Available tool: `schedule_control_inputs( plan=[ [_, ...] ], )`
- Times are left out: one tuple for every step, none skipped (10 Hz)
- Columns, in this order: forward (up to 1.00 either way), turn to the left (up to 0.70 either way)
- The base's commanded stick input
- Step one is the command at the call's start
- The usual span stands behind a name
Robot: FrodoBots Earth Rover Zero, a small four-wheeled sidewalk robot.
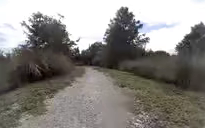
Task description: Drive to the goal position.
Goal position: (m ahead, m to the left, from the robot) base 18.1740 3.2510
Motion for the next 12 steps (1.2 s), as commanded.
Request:
schedule_control_inputs(
  plan=[
    [0.85, 0.0],
    [0.85, 0.0],
    [0.85, 0.0],
    [0.85, 0.0],
    [0.85, 0.0],
    [0.85, 0.0],
    [0.85, 0.0],
    [0.85, 0.0],
    [0.85, 0.0],
    [0.85, 0.0],
    [0.85, 0.0],
    [0.85, 0.0]
  ],
)
